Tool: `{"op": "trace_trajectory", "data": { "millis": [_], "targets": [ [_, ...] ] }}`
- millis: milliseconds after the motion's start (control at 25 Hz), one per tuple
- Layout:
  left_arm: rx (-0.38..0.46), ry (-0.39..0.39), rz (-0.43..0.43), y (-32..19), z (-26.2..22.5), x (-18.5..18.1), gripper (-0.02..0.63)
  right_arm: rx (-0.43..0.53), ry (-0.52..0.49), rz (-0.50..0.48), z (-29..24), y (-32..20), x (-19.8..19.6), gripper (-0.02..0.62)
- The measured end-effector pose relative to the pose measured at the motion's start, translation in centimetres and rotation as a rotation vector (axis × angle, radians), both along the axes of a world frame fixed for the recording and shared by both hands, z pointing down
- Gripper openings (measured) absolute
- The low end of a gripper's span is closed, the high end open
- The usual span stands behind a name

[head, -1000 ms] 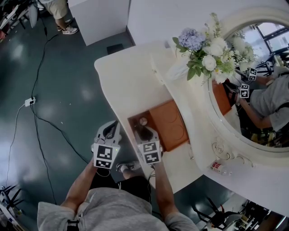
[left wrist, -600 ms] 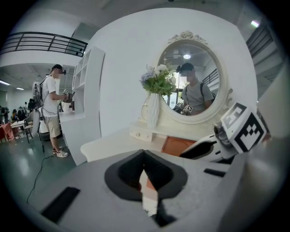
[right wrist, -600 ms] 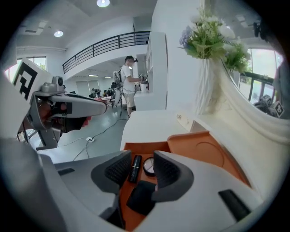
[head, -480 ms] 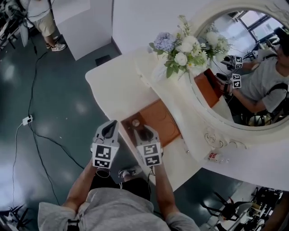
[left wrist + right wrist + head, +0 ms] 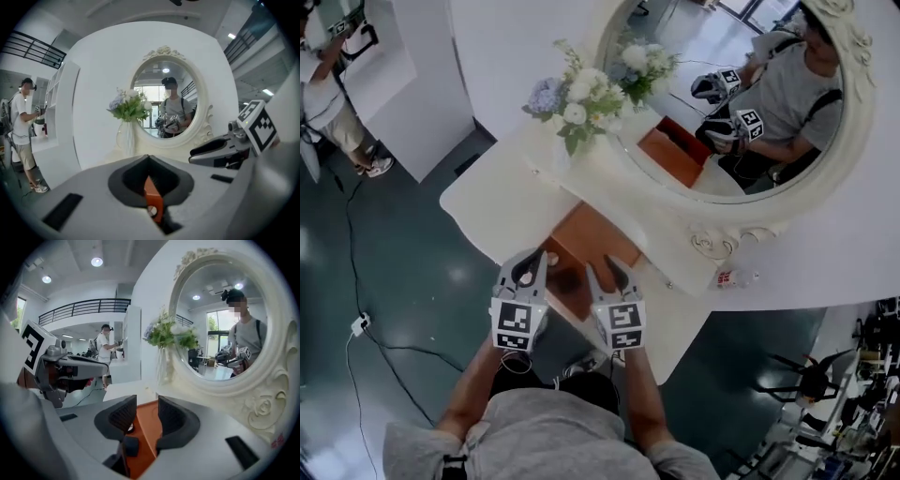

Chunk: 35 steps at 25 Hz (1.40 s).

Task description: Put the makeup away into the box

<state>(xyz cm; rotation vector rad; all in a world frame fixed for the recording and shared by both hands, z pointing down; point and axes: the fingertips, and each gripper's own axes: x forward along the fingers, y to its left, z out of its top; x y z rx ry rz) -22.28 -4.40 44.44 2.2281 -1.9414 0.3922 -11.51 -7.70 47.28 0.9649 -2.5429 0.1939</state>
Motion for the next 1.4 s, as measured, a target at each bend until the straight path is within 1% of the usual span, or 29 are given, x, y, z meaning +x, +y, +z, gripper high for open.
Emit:
{"op": "trace_trajectory", "data": {
  "millis": [400,560,680,800,920,1040,1200,1400],
  "targets": [
    [0.09,-0.011,0.269,-1.8,-5.0,8.9,0.003,0.142,-0.088,0.326,-6.6,0.3,10.2,0.114],
    [0.11,-0.021,0.403,-2.1,-6.3,12.7,0.003,0.191,-0.116,0.461,-8.8,1.5,13.5,0.092],
    [0.119,-0.029,0.499,-1.5,-7.3,15.9,0.003,0.218,-0.129,0.56,-10.0,3.1,16.5,0.08],
    [0.122,-0.031,0.557,-0.8,-7.5,18.3,0.003,0.232,-0.13,0.622,-10.4,4.3,18.8,0.064],
    [0.121,-0.032,0.617,-0.4,-7.2,20.0,0.003,0.238,-0.119,0.686,-10.1,5.3,20.4,0.043],
    [0.12,-0.032,0.664,-0.1,-7.1,21.4,0.003,0.238,-0.102,0.727,-9.9,6.2,21.7,0.031],
    [0.118,-0.028,0.7,0.3,-7.0,22.7,0.003,0.238,-0.096,0.76,-9.8,7.0,22.8,0.025],
    [0.114,-0.025,0.711,0.6,-7.0,23.5,0.003,0.242,-0.097,0.774,-10.0,7.6,23.6,0.023]
  ]
}}
